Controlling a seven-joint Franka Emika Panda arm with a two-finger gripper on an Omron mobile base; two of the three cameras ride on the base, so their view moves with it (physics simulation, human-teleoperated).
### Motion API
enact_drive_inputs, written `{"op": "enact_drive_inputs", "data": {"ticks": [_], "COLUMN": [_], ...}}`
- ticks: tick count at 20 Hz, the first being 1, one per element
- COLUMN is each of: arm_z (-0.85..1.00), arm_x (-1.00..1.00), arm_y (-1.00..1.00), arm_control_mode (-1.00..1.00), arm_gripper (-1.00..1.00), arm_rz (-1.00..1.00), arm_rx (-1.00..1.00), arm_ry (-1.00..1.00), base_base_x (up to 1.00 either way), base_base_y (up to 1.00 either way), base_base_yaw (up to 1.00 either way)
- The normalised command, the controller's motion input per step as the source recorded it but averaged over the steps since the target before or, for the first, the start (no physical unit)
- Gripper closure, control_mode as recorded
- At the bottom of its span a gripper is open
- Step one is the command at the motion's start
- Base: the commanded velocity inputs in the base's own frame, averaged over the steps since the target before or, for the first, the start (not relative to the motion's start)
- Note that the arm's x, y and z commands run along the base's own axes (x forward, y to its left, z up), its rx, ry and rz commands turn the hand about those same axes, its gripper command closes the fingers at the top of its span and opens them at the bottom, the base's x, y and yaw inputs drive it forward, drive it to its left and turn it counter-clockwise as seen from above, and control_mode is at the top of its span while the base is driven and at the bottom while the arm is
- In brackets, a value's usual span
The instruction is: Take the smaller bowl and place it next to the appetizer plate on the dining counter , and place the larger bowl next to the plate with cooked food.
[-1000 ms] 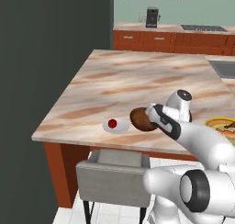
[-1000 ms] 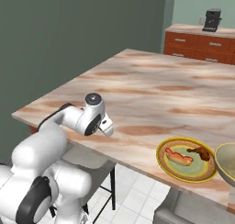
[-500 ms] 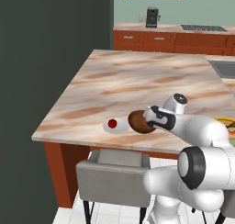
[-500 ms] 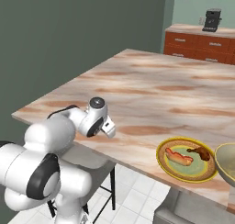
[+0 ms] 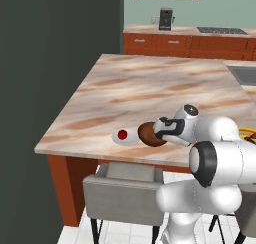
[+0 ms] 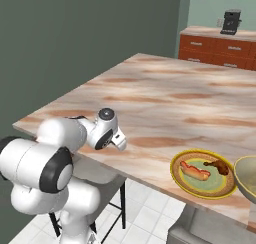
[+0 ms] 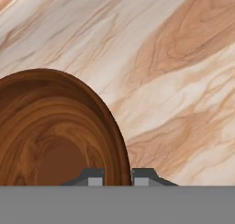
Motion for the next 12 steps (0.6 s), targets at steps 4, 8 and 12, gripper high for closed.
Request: {"op": "enact_drive_inputs", "data": {"ticks": [4,8,12], "arm_z": [-0.12,-0.12,-0.17], "arm_x": [0.27,0.19,0.18], "arm_y": [0.08,0.03,0.05], "arm_control_mode": [-1.00,-1.00,-1.00], "arm_gripper": [1.00,1.00,1.00], "arm_rz": [0.00,0.00,0.00], "arm_rx": [-0.03,-0.02,-0.03], "arm_ry": [0.00,0.00,0.00], "base_base_x": [0.00,0.00,0.00], "base_base_y": [0.00,0.00,0.00], "base_base_yaw": [0.00,0.00,0.00]}}
